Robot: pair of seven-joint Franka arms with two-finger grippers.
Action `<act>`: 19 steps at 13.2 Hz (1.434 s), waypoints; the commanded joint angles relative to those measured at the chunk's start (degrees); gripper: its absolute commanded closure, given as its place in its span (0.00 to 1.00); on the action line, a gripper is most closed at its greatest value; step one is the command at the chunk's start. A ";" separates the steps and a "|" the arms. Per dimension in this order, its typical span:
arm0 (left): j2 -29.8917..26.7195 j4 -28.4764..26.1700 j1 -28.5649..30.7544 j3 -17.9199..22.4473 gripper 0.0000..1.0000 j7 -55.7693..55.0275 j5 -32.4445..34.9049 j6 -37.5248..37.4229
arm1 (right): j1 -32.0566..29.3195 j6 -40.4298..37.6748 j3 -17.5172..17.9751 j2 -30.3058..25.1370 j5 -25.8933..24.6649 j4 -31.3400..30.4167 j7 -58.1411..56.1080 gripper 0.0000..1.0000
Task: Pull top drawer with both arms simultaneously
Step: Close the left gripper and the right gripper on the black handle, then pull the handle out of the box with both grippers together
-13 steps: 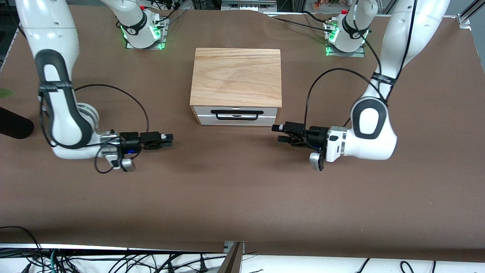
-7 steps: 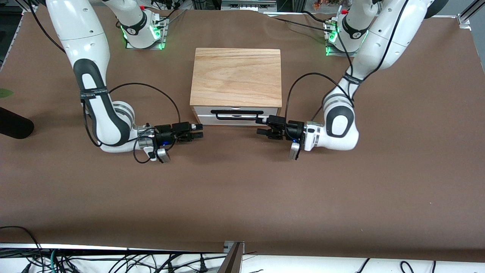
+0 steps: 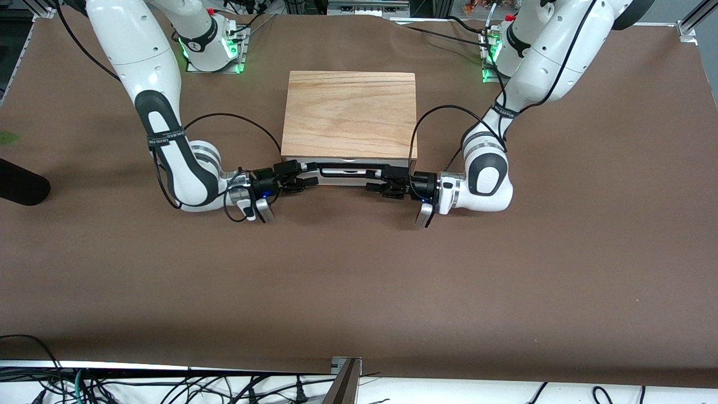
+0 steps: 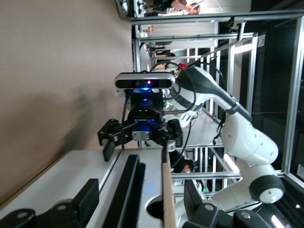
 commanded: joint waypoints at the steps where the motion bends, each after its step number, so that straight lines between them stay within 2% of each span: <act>1: -1.07 -0.74 2.41 -0.30 0.20 -2.47 5.63 -0.25 | 1.35 0.41 0.48 -1.21 3.90 -1.30 -1.23 0.00; 3: -0.98 -0.92 1.80 -0.31 0.25 -2.48 5.64 -0.16 | 2.06 0.76 0.48 -1.21 5.05 -1.21 -1.23 0.03; 7: -0.98 -1.18 1.71 -0.31 0.61 -2.48 5.99 -0.25 | 2.15 1.55 0.47 -1.03 5.41 -1.04 -1.23 0.21; 9: -0.98 -1.27 1.45 -0.40 0.63 -2.74 6.16 -0.34 | 1.98 1.55 0.47 -1.03 5.41 -1.13 -1.23 0.31; 10: -0.90 -1.79 1.27 -0.48 0.58 -2.83 6.25 -0.34 | 1.98 1.47 0.47 -1.03 5.32 -1.21 -1.31 0.41; 12: -0.98 -2.50 0.66 -0.48 0.56 -2.83 6.25 -0.25 | 1.80 1.29 0.39 -0.94 5.23 -1.30 -1.40 0.57; 14: -0.98 -3.20 0.57 -0.48 0.58 -2.74 6.25 -0.25 | 1.45 1.03 0.30 -0.85 5.06 -1.30 -1.40 0.65; 16: -0.98 -3.20 0.57 -0.48 0.81 -2.74 6.25 -0.25 | 1.19 0.85 0.04 -0.77 5.05 -1.30 -1.40 0.70; 17: -1.07 -3.11 0.57 -0.48 0.88 -2.83 6.25 -0.25 | 0.92 0.76 0.04 -0.24 4.97 -1.30 -1.49 0.75; 19: -1.07 -2.94 0.57 -0.48 0.91 -2.92 6.25 -0.25 | 0.48 0.68 0.04 0.02 4.88 -1.30 -2.89 0.87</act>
